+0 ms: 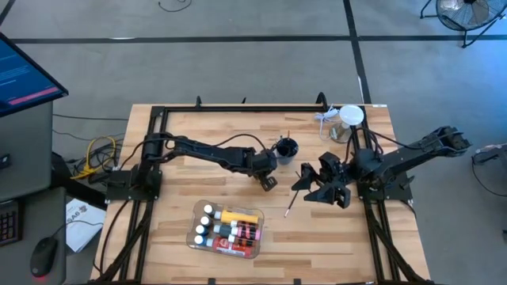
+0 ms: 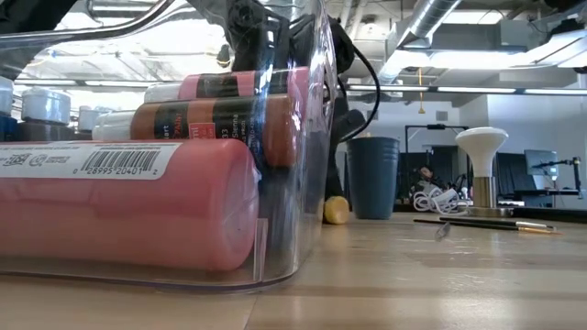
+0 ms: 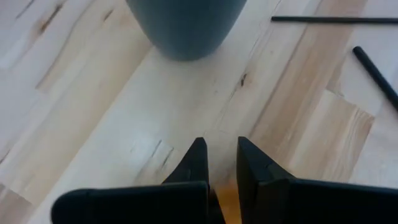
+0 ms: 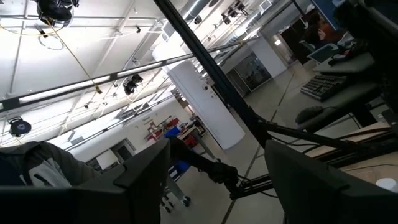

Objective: Pick & Place Paint Supplies
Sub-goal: Put the small yellow paint bottle into the transparent bin, then put the yellow paint bottle into the transparent bin

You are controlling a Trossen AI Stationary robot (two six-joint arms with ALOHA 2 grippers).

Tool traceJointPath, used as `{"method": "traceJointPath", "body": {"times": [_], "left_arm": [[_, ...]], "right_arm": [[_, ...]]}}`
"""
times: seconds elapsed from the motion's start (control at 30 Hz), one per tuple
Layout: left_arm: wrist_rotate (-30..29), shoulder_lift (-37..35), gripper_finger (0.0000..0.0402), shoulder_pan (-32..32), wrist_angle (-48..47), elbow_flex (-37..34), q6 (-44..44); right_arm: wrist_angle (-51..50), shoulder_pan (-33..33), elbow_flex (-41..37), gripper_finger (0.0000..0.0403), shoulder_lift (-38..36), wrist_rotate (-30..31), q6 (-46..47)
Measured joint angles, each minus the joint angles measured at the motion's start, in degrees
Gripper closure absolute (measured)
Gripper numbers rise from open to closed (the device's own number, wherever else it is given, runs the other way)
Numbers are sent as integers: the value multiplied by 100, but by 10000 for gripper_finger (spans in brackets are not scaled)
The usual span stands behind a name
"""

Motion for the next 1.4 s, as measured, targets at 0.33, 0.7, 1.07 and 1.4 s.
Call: {"method": "traceJointPath", "body": {"times": [0.33, 0.7, 1.07, 1.4], "left_arm": [[-118, -85, 400, -105, 100, 2, 6], [412, -1055, 391, -62, -837, 2, -1000], [1535, -1143, 235, 339, -1483, 12, -2199], [1836, -264, 152, 105, -1449, 0, -371]], "right_arm": [[12, -25, 0, 148, -2, 0, 1], [11, 43, 0, 148, -2, -2, 31], [22, -171, 0, 148, -2, -9, 20], [17, -194, 0, 148, -2, -13, 87]]}}
